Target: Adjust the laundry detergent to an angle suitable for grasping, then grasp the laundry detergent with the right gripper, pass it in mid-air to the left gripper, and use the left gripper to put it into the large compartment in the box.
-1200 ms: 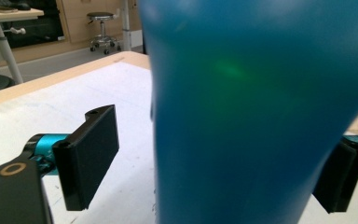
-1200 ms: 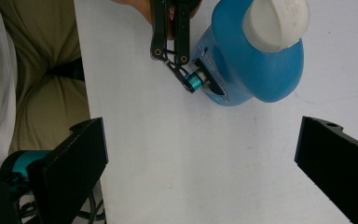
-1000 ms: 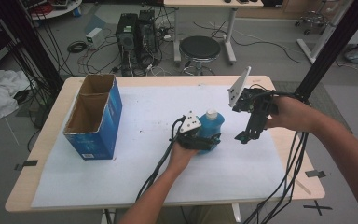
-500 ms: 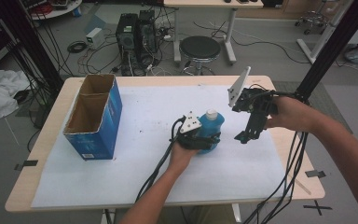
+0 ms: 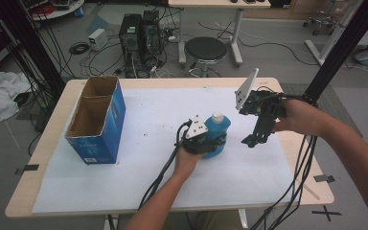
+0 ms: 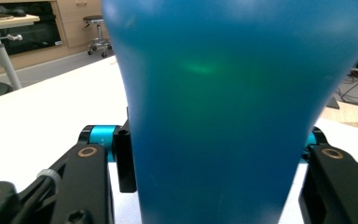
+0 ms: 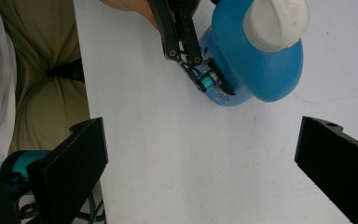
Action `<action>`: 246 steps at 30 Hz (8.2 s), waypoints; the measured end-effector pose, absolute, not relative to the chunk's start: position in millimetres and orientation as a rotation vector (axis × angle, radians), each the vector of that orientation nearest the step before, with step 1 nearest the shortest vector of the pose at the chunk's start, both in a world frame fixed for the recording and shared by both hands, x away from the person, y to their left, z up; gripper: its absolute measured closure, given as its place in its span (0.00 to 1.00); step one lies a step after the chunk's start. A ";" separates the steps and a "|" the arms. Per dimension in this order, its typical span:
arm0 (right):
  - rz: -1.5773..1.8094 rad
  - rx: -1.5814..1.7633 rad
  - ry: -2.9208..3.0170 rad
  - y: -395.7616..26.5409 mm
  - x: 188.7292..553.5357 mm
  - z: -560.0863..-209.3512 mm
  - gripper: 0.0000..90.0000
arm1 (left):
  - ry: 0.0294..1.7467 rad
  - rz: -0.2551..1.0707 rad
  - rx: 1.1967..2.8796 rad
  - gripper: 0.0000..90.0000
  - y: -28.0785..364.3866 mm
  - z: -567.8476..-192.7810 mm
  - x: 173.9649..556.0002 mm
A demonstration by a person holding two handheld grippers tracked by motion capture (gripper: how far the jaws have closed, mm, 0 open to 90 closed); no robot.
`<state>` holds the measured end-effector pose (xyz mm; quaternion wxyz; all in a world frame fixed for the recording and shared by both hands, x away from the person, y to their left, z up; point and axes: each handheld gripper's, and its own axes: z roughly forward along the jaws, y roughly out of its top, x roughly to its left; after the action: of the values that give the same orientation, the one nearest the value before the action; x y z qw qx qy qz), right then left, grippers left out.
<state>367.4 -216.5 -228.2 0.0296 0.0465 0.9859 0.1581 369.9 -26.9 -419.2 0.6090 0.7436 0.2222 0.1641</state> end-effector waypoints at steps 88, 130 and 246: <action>0.493 0.152 3.035 -218.2 368.3 -228.3 0.02 | -0.010 -0.044 1.866 0.50 26.3 -407.3 389.5; 0.489 0.159 3.023 -220.8 362.5 -227.1 0.02 | 0.215 0.053 1.937 0.22 61.8 -382.3 367.5; 0.554 0.172 3.001 -223.8 376.6 -227.9 0.02 | 0.170 0.246 2.678 0.02 87.8 -233.0 477.2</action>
<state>376.6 -223.8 -227.9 0.0423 0.0563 0.9809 0.1811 477.2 87.8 -233.0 0.2215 0.9692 0.0614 0.0889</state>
